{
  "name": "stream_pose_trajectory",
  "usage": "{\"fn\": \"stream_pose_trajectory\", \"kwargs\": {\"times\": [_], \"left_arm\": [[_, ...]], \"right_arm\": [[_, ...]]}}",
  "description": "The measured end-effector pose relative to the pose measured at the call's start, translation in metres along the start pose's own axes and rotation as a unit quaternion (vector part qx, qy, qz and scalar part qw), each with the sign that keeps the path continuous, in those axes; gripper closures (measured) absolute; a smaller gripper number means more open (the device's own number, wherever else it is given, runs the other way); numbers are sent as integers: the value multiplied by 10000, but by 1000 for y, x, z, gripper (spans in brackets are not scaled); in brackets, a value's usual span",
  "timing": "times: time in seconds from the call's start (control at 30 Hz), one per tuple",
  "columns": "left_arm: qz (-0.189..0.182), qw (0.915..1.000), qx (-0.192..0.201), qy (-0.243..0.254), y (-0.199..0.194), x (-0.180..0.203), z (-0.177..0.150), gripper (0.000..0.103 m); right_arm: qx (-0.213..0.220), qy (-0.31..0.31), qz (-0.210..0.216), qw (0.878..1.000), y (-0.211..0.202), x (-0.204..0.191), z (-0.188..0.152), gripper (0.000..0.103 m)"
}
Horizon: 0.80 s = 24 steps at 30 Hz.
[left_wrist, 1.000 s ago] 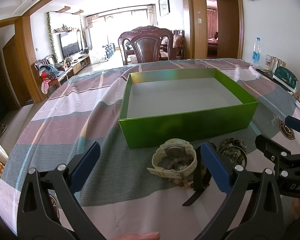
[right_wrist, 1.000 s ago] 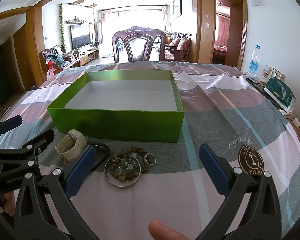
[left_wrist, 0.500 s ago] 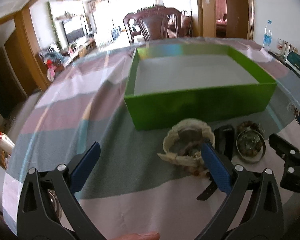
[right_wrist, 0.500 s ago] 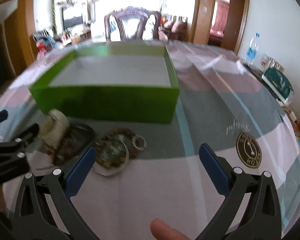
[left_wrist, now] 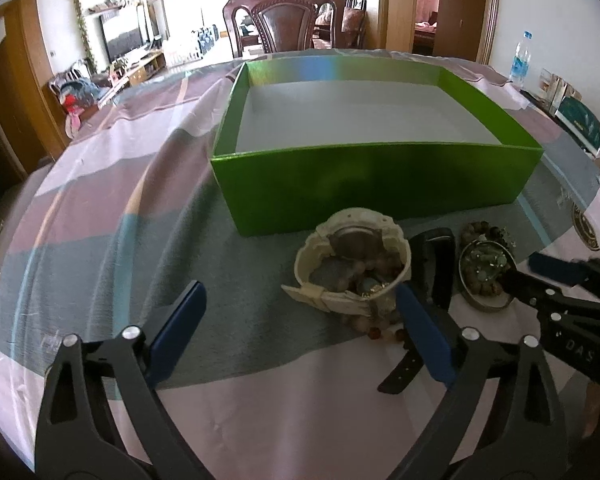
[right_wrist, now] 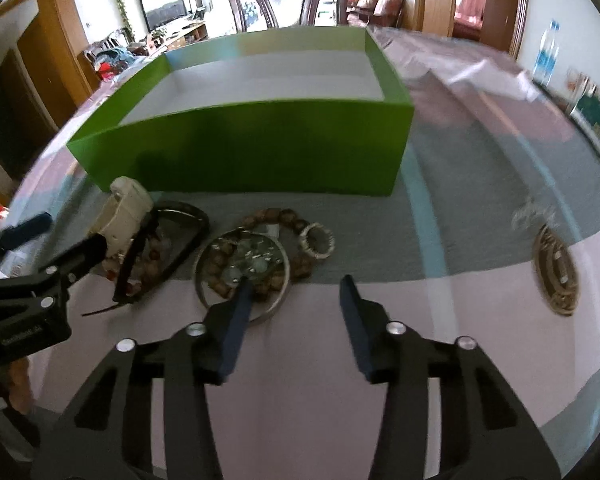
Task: Organize jewelry
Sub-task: 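Move the left tool to the white watch while the right tool approaches the black watch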
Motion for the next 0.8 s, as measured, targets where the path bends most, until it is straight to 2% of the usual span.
{"fn": "stream_pose_trajectory", "kwargs": {"times": [0.13,0.33,0.37,0.47,0.5,0.6,0.8], "left_arm": [[-120,9999,-60,17,2,4,-2,23],[-226,9995,-208,20,13,6,-2,23],[-237,9995,-203,15,15,7,-1,25],[-303,9994,-155,-27,14,9,2,36],[-304,9994,-147,-44,13,8,1,36],[-287,9994,-154,-94,12,5,1,30],[-194,9997,-147,-69,13,2,5,26]], "right_arm": [[56,1,16,10000,-4,-4,-5,62],[167,-152,-94,9997,-5,-7,-2,62],[173,-166,-101,9997,-5,-8,-2,69],[158,-81,166,9997,-11,-7,0,99],[216,-21,86,9997,-13,-3,2,103],[397,292,-99,9987,-19,15,9,103],[421,76,-324,9986,-17,11,6,102]]}}
Point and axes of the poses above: each gripper's, at about its wrist camera, not at the fingertips, and y roughly the way its jaws point, x to its right, z to its top, the point moved 9 cm from there along y, roughly the way its jaws point, and after that the axes turned 14 degrees about -z, right-handed, at the moved point
